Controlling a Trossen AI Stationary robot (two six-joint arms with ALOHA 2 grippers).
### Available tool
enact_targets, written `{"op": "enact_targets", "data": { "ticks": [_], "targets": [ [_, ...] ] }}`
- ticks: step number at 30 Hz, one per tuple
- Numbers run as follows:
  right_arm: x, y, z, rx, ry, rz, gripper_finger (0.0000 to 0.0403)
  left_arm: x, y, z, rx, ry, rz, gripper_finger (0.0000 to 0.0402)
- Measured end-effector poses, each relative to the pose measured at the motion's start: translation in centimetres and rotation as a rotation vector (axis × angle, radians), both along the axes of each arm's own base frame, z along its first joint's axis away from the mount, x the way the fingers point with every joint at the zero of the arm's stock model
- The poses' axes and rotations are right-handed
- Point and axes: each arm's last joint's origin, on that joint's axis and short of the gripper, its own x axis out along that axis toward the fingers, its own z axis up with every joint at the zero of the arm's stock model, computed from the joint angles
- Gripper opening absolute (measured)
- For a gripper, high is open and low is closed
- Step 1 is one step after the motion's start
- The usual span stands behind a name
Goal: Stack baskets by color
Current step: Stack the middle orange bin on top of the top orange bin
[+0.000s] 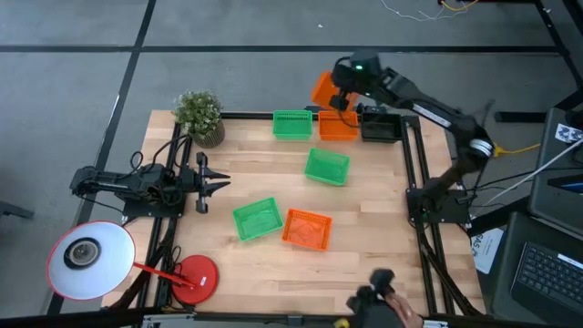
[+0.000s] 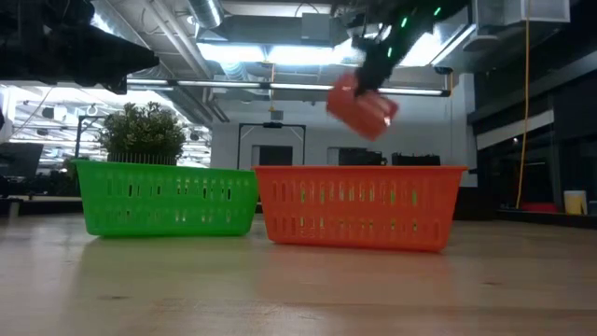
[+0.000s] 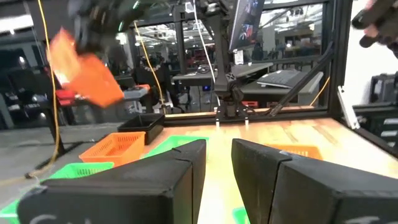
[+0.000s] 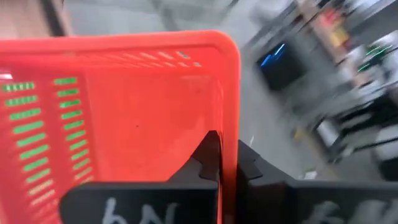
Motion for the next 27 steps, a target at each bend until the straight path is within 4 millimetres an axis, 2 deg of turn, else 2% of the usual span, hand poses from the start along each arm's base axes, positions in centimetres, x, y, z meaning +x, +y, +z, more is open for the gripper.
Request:
{"op": "enact_targets", "data": {
  "ticks": [4, 8, 16, 24, 27],
  "targets": [
    [0.6, -2.1, -4.1, 0.120, 0.172, -0.015, 0.0000, 0.0, 0.0, 0.0, 0.036, 0.006, 0.016, 0.0073],
    [0.6, -2.2, -6.0, 0.203, 0.285, 0.003, 0.0000, 0.0, 0.2, 0.0, 0.027, 0.008, 0.070, 0.0073],
    [0.5, -2.3, -6.3, 0.218, 0.321, 0.137, 0.0000, -0.1, 0.5, 0.1, 0.003, 0.000, 0.185, 0.0073],
    [0.5, -2.3, -6.9, 0.236, 0.338, 0.171, 0.0000, -0.1, 0.5, 0.1, 0.002, 0.000, 0.185, 0.0073],
    [0.8, -2.6, -7.8, 0.257, 0.352, 0.174, 0.0000, -0.2, 0.5, 0.2, 0.001, -0.010, 0.184, 0.0073]
  ]
}}
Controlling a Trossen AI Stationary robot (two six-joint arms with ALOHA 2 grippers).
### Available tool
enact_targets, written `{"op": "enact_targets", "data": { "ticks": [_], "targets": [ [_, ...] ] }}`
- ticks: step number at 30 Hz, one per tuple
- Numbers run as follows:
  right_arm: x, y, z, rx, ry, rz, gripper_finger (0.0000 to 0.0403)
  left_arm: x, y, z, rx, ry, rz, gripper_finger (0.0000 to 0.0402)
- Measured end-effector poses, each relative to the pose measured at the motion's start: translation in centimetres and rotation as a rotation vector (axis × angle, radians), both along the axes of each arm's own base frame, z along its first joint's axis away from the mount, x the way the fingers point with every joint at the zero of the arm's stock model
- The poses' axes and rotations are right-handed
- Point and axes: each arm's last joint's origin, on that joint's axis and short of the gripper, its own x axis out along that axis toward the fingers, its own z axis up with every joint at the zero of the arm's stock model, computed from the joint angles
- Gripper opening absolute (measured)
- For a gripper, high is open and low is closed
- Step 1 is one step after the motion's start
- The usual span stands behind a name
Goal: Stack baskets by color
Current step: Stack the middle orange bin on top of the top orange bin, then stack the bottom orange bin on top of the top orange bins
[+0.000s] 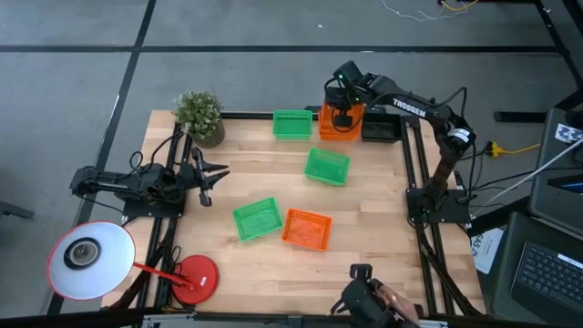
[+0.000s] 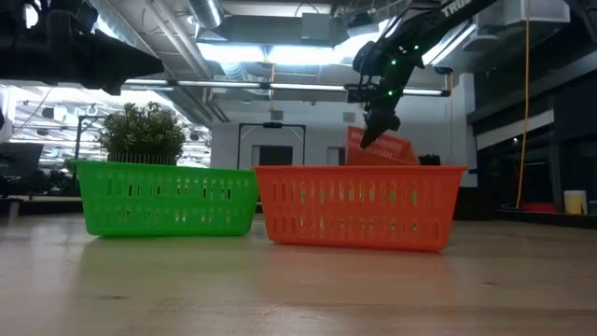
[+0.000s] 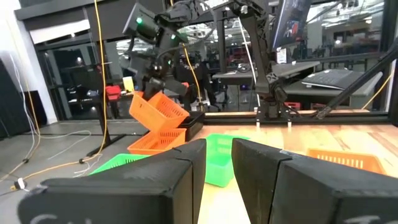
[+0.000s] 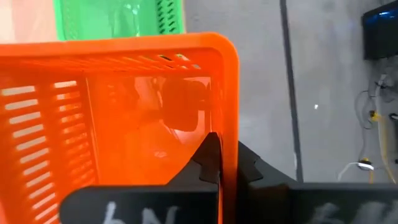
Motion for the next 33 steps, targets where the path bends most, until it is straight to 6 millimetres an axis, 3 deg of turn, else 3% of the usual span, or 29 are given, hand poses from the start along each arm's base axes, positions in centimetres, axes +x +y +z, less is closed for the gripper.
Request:
{"op": "enact_targets", "data": {
  "ticks": [4, 11, 23, 33],
  "targets": [
    [0.3, -0.5, -1.3, 0.021, 0.023, -0.005, 0.0000, 0.0, 0.0, 0.0, 0.000, 0.000, 0.000, 0.0073],
    [0.1, -0.4, -1.5, 0.046, 0.050, -0.005, 0.0003, 0.0, 0.0, 0.0, 0.000, 0.000, 0.000, 0.0073],
    [0.1, -0.4, -1.5, 0.042, 0.047, -0.006, 0.0113, 0.0, 0.0, 0.0, 0.000, 0.000, -0.001, 0.0073],
    [0.1, 0.0, -1.7, 0.063, 0.069, -0.095, 0.0125, 0.0, 0.0, 0.0, 0.000, 0.000, -0.001, 0.0073]
  ]
}}
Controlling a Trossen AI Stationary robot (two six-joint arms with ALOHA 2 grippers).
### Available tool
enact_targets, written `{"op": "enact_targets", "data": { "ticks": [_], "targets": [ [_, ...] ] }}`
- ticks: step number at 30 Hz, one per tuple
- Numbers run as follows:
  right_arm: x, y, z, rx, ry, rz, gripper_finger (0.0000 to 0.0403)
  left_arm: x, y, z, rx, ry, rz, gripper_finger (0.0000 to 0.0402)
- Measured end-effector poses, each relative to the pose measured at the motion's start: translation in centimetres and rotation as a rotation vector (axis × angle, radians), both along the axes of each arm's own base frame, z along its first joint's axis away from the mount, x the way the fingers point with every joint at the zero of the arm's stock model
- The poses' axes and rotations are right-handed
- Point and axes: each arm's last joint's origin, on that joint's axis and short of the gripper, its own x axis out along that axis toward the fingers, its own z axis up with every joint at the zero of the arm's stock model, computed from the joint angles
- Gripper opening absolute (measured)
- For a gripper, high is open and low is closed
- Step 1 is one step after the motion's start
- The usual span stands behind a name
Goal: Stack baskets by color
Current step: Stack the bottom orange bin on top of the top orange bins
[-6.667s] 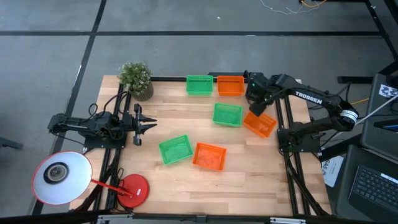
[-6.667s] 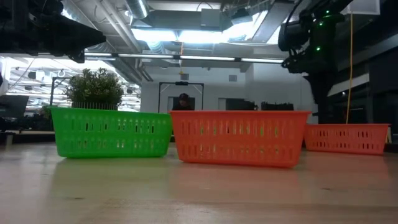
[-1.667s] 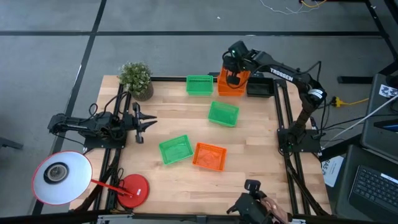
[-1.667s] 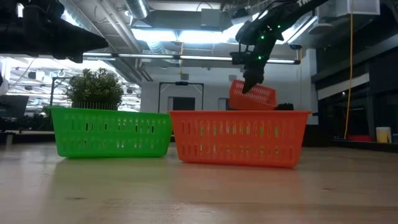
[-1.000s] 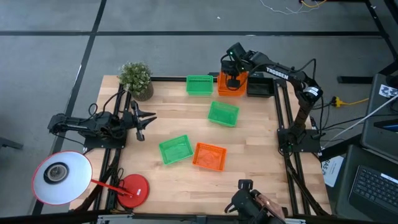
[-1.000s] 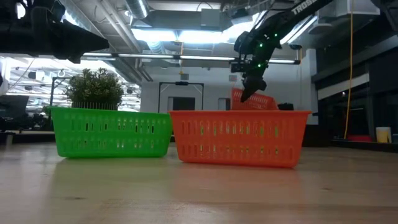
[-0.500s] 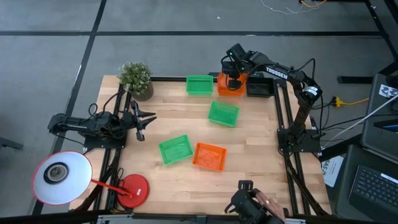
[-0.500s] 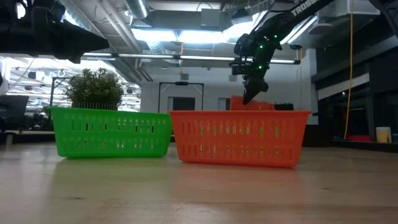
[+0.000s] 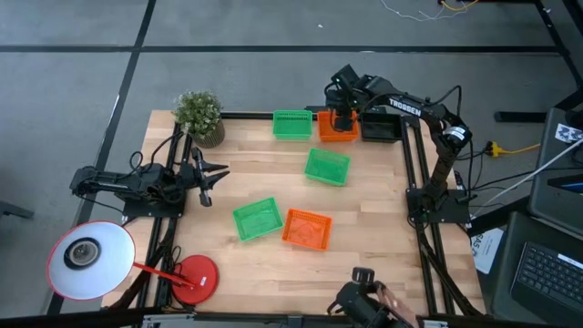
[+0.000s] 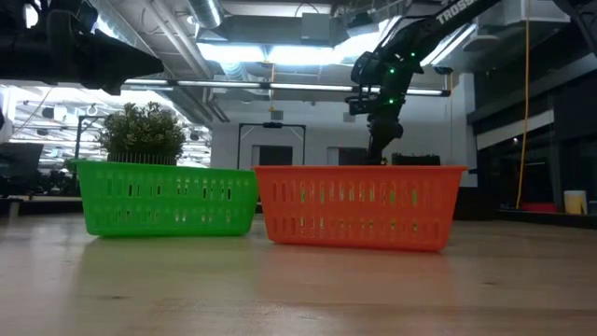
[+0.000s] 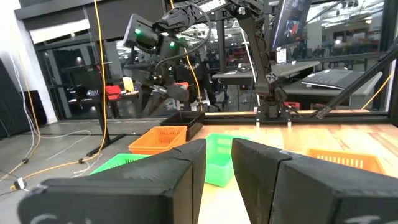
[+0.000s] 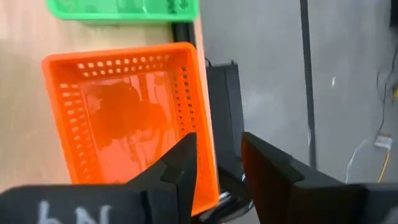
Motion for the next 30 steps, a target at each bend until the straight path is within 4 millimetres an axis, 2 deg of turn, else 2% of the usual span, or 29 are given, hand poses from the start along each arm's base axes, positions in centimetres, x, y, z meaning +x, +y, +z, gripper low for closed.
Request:
{"op": "enact_targets", "data": {
  "ticks": [4, 9, 11, 15, 19, 23, 27, 30],
  "targets": [
    [0.5, 2.3, -0.3, 0.167, -0.015, -0.100, 0.0124, 0.0, 0.0, 0.0, 0.000, 0.000, 0.000, 0.0073],
    [1.7, 7.3, -0.9, 0.529, 0.010, -0.171, 0.0112, 0.0, 0.0, 0.0, 0.000, 0.000, 0.000, 0.0073],
    [2.4, 9.4, -1.3, 0.610, 0.036, -0.143, 0.0107, 0.0, 0.0, 0.0, 0.000, 0.000, 0.000, 0.0073],
    [3.5, 13.2, -2.5, 0.640, 0.116, -0.085, 0.0100, 0.0, 0.0, 0.0, 0.000, 0.000, 0.000, 0.0073],
    [4.3, 16.6, -3.4, 0.650, 0.161, -0.114, 0.0098, 0.0, 0.0, 0.0, 0.000, 0.000, 0.000, 0.0073],
    [5.2, 20.1, -3.6, 0.573, 0.186, -0.139, 0.0098, 0.0, 0.0, 0.0, 0.000, 0.000, 0.000, 0.0073],
    [6.0, 23.0, -3.6, 0.482, 0.169, -0.080, 0.0098, 0.0, 0.0, 0.0, 0.000, 0.000, 0.000, 0.0073],
    [7.1, 25.0, -3.9, 0.448, 0.081, -0.002, 0.0098, 0.0, 0.0, 0.0, 0.000, 0.000, 0.000, 0.0073]
  ]
}}
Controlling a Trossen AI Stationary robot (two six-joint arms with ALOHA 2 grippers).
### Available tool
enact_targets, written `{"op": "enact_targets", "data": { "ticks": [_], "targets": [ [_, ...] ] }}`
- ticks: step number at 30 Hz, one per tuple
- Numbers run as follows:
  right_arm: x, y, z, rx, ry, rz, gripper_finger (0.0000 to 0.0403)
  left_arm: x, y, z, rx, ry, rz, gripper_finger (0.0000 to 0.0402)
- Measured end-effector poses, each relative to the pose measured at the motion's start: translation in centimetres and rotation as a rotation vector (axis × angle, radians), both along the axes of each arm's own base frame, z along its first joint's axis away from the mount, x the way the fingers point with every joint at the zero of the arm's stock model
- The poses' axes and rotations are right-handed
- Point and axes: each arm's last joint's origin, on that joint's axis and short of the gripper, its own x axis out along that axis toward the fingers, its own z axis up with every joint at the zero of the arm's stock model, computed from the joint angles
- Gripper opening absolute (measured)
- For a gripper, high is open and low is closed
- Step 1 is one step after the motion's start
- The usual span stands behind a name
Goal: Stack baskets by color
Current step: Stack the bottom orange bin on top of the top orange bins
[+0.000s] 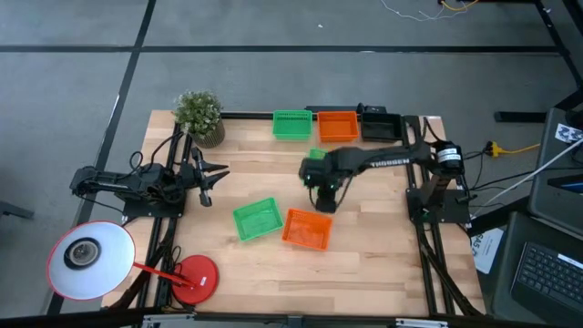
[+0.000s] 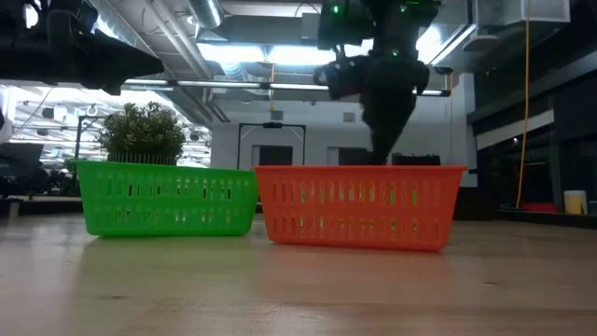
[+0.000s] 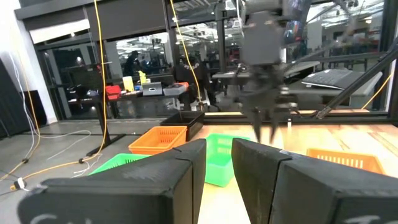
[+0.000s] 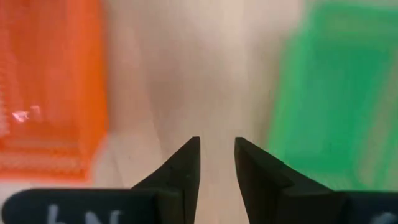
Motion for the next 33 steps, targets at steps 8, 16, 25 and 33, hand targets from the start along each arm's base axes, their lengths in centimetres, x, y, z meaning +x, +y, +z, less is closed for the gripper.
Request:
{"op": "enact_targets", "data": {
  "ticks": [8, 16, 25, 33],
  "targets": [
    [1.3, 3.8, -0.7, 0.047, -0.162, 0.037, 0.0098, 0.0, 0.0, 0.0, 0.000, 0.000, 0.000, 0.0073],
    [1.5, 6.4, -1.6, 0.058, -0.160, 0.002, 0.0098, 0.0, 0.0, 0.0, 0.000, 0.000, 0.000, 0.0073],
    [2.0, 7.9, -4.5, -0.024, -0.098, -0.027, 0.0098, 0.1, 0.0, -0.3, 0.001, 0.027, 0.000, 0.0073],
    [2.0, 8.9, -4.9, -0.021, -0.080, -0.030, 0.0098, 0.0, 0.0, -0.2, 0.000, 0.025, -0.001, 0.0073]
  ]
}}
